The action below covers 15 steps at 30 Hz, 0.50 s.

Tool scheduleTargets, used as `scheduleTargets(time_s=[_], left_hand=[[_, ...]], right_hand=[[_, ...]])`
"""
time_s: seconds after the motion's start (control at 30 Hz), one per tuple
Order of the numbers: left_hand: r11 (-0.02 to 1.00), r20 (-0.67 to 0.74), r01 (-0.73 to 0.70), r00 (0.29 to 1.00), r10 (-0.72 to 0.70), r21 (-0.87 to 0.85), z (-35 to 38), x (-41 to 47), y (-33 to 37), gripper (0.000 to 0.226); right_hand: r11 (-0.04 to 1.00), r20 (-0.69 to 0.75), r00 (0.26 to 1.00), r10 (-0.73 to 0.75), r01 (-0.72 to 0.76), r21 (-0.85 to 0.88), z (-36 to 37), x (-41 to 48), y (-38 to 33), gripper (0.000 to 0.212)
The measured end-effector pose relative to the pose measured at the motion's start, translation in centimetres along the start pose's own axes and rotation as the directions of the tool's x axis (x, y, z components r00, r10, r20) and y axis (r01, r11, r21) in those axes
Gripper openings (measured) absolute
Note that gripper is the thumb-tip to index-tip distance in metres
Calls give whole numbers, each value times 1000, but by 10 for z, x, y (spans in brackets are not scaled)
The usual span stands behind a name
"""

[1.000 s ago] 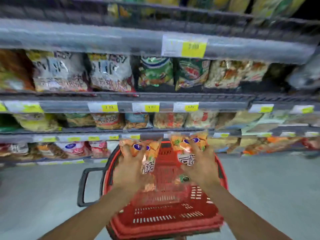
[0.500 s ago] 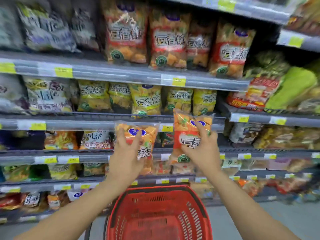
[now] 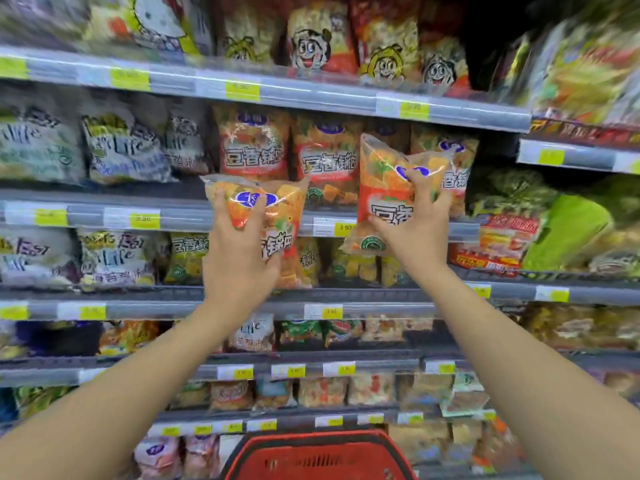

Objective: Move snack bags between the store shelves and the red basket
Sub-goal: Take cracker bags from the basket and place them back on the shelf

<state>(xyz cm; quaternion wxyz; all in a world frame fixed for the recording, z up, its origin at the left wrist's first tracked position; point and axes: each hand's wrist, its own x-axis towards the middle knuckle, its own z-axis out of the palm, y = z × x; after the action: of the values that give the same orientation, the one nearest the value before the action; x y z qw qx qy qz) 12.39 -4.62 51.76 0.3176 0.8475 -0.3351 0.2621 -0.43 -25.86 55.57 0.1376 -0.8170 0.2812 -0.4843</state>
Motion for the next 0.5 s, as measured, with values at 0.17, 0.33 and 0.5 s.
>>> scheduleTargets(time_s=[0.17,0.33,0.5], left_hand=[[1000,-52,-6,999,7,17,8,28,3,83],[998,-104,41,994,-37,36,16,52,8,83],[995,-152,91,985,-83,48,24,71,4,81]], right_hand=[[964,-169,979,-114,69,-256,3,42,8,76],[931,-88,992,-94,57,-360,13,70,23,81],[850,32,999,-27,40,-525,27,79,23,87]])
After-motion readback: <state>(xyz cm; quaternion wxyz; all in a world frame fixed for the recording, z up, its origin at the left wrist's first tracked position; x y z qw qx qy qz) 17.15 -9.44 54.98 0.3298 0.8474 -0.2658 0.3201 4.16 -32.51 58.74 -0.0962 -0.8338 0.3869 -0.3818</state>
